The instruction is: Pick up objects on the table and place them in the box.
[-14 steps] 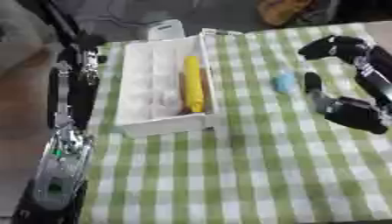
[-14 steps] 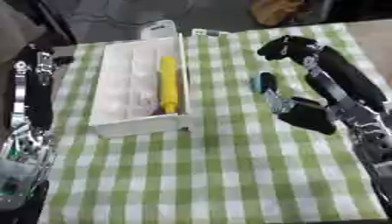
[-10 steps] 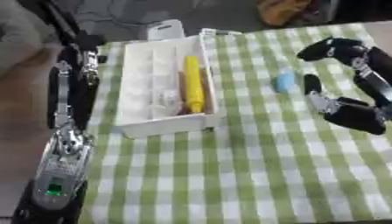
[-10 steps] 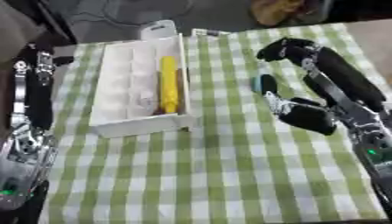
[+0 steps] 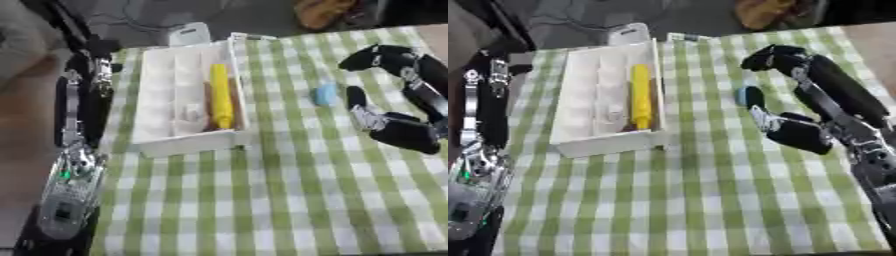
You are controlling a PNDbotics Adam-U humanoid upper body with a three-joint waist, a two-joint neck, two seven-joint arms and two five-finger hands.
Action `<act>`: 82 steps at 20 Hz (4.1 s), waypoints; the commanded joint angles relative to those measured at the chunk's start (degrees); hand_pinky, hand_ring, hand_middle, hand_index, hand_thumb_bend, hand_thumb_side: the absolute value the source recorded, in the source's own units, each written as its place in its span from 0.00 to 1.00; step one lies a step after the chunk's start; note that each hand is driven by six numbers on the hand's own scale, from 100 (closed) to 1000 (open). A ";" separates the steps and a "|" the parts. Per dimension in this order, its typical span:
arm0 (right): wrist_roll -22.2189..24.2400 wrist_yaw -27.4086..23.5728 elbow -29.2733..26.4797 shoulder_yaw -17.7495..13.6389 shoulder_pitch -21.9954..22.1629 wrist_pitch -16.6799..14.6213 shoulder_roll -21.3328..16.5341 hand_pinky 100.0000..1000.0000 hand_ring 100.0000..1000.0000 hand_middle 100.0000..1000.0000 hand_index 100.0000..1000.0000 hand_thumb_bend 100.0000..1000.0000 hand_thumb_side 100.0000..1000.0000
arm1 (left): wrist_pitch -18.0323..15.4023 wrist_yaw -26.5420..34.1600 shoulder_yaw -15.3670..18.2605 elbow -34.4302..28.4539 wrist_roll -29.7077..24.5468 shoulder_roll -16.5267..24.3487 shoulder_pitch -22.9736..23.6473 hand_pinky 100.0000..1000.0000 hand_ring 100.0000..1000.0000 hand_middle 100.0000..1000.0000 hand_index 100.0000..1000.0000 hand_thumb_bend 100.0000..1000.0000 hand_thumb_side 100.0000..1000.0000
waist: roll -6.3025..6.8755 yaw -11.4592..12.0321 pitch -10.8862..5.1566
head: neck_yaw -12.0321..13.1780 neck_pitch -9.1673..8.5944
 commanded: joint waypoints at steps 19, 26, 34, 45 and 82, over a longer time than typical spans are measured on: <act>7.53 0.87 -0.37 2.02 -2.96 -1.67 -11.96 0.86 0.82 0.77 0.89 0.00 0.00 | -0.05 -0.14 -0.33 -1.14 -0.54 0.86 -0.77 0.69 1.00 0.62 0.72 0.00 0.79 | -0.70 1.22 -1.60 | -1.43 0.04; 10.37 5.85 4.74 3.72 -5.52 -6.92 -14.98 0.90 0.85 0.82 0.93 0.11 0.08 | -0.08 0.03 -0.92 -1.07 -1.12 1.15 -1.04 0.69 1.00 0.62 0.72 0.00 0.79 | -0.92 2.82 -1.12 | -2.87 -0.47; 10.57 11.37 11.15 4.26 -7.68 -11.59 -16.60 0.92 0.87 0.84 0.94 0.15 0.16 | -0.17 0.29 -1.83 -1.15 -2.09 1.34 -1.89 0.69 1.00 0.62 0.72 0.00 0.79 | -1.21 5.10 0.15 | -4.35 -1.09; 10.32 14.27 19.77 2.65 -9.30 -13.10 -16.91 0.93 0.87 0.84 0.94 0.13 0.18 | -0.04 0.42 -2.07 -1.47 -2.54 1.76 -2.55 0.69 1.00 0.62 0.72 0.00 0.79 | -1.11 7.01 0.94 | -6.96 -1.46; 8.75 17.79 27.75 1.67 -10.73 -14.03 -16.43 0.94 0.88 0.84 0.94 0.10 0.21 | -0.05 0.49 -2.11 -1.89 -2.92 1.84 -2.56 0.69 1.00 0.61 0.73 0.00 0.79 | -1.11 7.28 1.30 | -16.44 -3.38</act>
